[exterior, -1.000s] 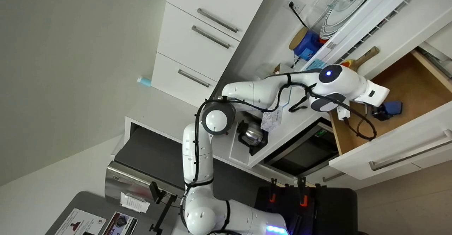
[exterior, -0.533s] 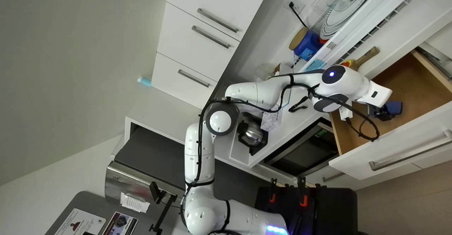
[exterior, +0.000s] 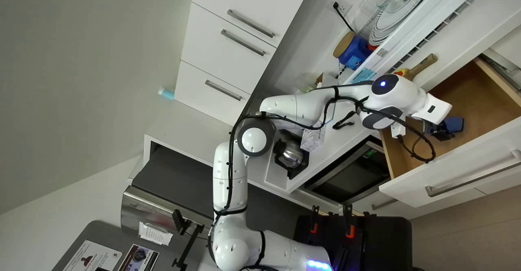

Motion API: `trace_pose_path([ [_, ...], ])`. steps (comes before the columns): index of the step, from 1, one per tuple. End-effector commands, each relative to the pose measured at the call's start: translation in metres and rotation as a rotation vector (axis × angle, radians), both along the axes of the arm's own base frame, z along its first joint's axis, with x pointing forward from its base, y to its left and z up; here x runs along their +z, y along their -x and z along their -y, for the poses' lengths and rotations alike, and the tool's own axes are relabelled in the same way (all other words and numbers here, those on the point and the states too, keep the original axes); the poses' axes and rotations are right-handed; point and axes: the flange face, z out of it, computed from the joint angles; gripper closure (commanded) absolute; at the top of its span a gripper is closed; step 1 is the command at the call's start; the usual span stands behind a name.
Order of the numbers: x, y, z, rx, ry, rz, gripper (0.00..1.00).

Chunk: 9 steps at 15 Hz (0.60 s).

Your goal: Open the top drawer, take the sponge out, put it on the counter, then close the drawer

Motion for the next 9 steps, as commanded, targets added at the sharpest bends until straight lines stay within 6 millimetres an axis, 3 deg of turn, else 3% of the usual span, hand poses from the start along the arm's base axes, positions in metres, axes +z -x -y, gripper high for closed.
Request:
trace_pose_path([
  [1, 0.0030, -0.0040, 0.0022, 0.000, -0.021, -0.046, 0.06],
  [2, 0.0031, -0.0039, 0.0028, 0.005, -0.022, -0.052, 0.28],
  [4, 0.0034, -0.0045, 0.0040, 0.016, -0.020, -0.054, 0.34],
  [9, 0.0041, -0.0066, 0.0051, 0.028, -0.008, -0.046, 0.68],
])
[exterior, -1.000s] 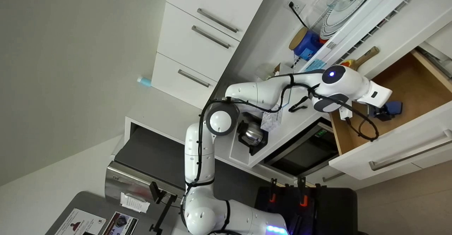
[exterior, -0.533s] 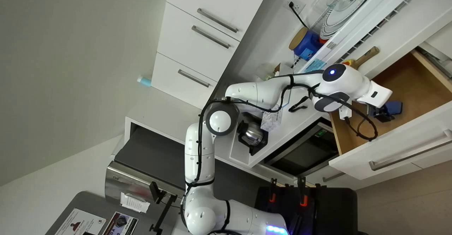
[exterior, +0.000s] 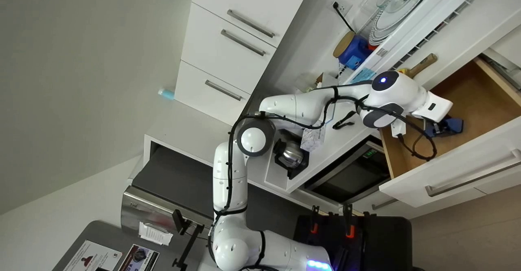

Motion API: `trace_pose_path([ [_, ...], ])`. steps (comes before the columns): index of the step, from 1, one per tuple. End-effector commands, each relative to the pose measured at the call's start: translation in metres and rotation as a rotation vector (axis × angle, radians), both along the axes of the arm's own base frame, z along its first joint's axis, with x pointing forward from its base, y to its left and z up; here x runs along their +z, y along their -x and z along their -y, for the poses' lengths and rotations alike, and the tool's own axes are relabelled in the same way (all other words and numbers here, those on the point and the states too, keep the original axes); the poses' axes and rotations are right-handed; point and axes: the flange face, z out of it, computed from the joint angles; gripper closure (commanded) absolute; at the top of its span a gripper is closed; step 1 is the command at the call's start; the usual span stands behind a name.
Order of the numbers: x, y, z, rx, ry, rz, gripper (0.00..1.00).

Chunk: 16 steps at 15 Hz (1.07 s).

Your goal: Open the top drawer, take the sponge out, put it on the counter, then close the drawer

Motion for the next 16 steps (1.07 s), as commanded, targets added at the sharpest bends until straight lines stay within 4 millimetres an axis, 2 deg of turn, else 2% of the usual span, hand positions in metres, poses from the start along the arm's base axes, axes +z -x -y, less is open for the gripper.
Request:
trace_pose_path([
  [1, 0.001, -0.006, 0.002, -0.004, -0.001, -0.008, 0.68],
  [3, 0.001, -0.007, 0.003, 0.007, 0.018, 0.017, 0.70],
  [4, 0.013, -0.001, -0.003, 0.019, 0.001, 0.029, 0.70],
  [7, 0.041, 0.010, 0.005, 0.066, 0.052, 0.092, 0.70],
  [12, 0.091, 0.047, 0.025, 0.181, 0.152, 0.138, 0.70],
  [16, 0.137, 0.082, 0.024, 0.313, 0.167, 0.197, 0.70],
])
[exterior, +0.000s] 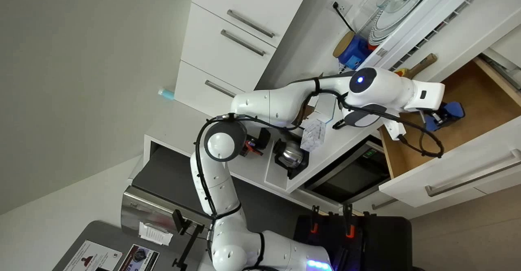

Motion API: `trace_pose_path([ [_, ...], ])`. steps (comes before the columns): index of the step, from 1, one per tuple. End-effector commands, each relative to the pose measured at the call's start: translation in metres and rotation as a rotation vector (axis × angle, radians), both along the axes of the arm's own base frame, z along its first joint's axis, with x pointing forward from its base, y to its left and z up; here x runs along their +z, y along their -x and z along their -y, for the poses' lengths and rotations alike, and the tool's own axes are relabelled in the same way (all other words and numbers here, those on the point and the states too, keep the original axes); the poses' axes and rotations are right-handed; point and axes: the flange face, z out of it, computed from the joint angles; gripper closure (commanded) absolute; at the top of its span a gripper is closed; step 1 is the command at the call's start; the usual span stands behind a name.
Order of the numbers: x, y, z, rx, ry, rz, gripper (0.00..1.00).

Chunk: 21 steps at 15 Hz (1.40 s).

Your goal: Open the top drawer, take the sponge out, put it on the counter, then close the drawer

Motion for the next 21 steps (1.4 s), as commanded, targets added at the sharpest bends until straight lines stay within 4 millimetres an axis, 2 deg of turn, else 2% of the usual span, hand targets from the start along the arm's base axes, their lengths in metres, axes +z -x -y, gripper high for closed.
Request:
trace_pose_path([
  [1, 0.053, 0.036, -0.018, 0.122, 0.007, 0.059, 0.70],
  [4, 0.090, 0.062, -0.033, 0.230, 0.025, 0.114, 0.70],
  [7, 0.127, 0.073, -0.063, 0.338, 0.029, 0.230, 0.70],
  [9, 0.146, 0.070, -0.090, 0.393, 0.025, 0.321, 0.70],
  [12, 0.169, 0.052, -0.136, 0.454, 0.023, 0.451, 0.70],
  [14, 0.175, 0.035, -0.165, 0.467, 0.022, 0.495, 0.70],
  [17, 0.171, 0.007, -0.207, 0.493, 0.018, 0.506, 0.70],
  [19, 0.162, -0.010, -0.228, 0.508, 0.014, 0.469, 0.70],
  [21, 0.153, -0.022, -0.240, 0.527, 0.031, 0.421, 0.70],
])
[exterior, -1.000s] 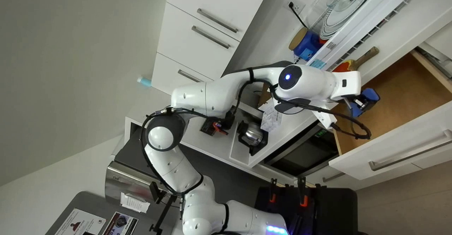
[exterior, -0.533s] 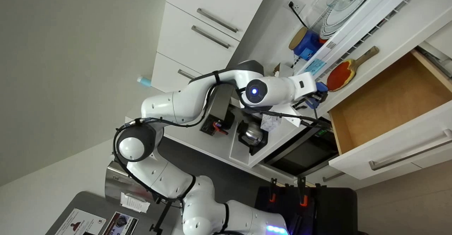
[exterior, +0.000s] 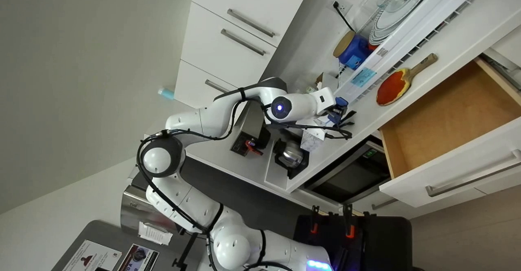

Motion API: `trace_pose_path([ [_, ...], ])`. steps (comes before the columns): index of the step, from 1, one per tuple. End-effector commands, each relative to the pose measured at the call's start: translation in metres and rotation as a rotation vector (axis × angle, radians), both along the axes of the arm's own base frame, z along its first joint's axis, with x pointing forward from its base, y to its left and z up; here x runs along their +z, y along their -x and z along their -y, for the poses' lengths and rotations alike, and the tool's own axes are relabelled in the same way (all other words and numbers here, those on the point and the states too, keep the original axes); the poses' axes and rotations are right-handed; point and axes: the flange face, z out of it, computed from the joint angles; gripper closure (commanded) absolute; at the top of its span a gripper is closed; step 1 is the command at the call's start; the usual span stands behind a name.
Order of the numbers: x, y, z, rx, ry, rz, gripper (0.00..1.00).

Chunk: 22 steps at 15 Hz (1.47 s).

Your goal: Open the top drawer, take the sponge out, put it on the counter, then close the drawer

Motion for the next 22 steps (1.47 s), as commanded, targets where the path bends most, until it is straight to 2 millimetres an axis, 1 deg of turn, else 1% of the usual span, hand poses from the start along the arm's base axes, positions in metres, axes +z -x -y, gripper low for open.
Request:
trace_pose_path([
  [1, -0.014, -0.019, -0.016, -0.007, 0.047, -0.065, 0.70],
  [3, -0.025, -0.028, -0.017, 0.009, 0.047, -0.110, 0.70],
  [5, -0.035, -0.037, -0.013, 0.028, 0.027, -0.150, 0.70],
  [8, -0.046, -0.051, 0.001, 0.038, 0.012, -0.211, 0.70],
  [12, -0.053, -0.071, 0.013, 0.034, -0.006, -0.261, 0.70],
  [16, -0.058, -0.092, 0.016, 0.015, -0.039, -0.278, 0.70],
  [18, -0.062, -0.099, 0.016, -0.008, -0.052, -0.294, 0.70],
  [19, -0.064, -0.101, 0.016, -0.016, -0.056, -0.305, 0.20],
  [20, -0.066, -0.103, 0.015, -0.022, -0.063, -0.316, 0.19],
  [22, -0.068, -0.107, 0.014, -0.034, -0.074, -0.333, 0.05],
])
